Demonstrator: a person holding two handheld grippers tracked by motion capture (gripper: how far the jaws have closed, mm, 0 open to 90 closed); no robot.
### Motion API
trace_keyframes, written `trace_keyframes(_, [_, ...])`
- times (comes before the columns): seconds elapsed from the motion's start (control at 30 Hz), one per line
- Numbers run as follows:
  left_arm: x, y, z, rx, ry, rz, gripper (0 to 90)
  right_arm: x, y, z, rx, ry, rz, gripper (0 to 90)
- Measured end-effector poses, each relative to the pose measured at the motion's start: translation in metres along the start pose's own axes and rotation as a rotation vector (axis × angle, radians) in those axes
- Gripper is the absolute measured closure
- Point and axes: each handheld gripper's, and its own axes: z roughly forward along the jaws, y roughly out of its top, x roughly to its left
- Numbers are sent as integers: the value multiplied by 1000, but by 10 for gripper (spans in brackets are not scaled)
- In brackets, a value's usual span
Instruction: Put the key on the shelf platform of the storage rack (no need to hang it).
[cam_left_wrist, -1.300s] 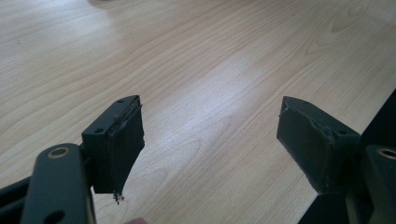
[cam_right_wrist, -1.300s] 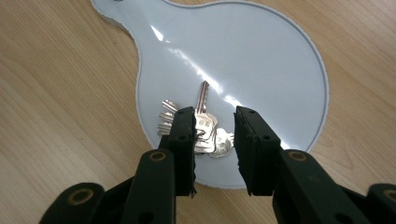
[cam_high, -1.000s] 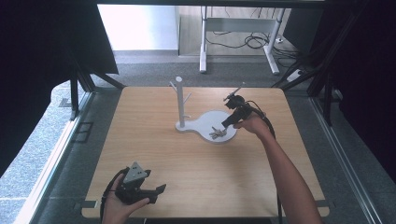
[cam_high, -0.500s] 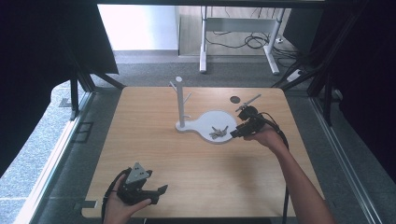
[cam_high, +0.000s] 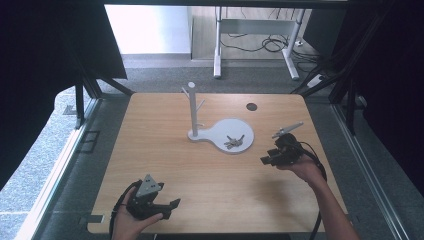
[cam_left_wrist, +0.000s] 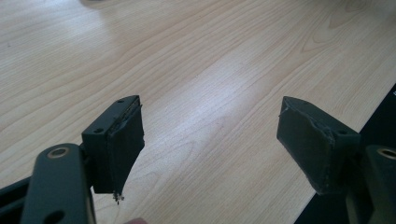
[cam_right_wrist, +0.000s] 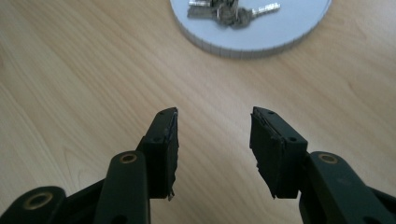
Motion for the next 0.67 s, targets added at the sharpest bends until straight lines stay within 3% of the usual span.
trace_keyframes(0.3, [-2, 1, 2, 4, 0, 4, 233, 0, -48, -4, -23, -9, 33, 508])
trace_keyframes(0.5, [-3, 1, 3, 8, -1, 5, 233, 4, -50, -2, -31, -13, 26, 488])
trace_keyframes(0.67, [-1, 1, 3, 8, 1, 3, 233, 6, -50, 3, -36, -14, 27, 420])
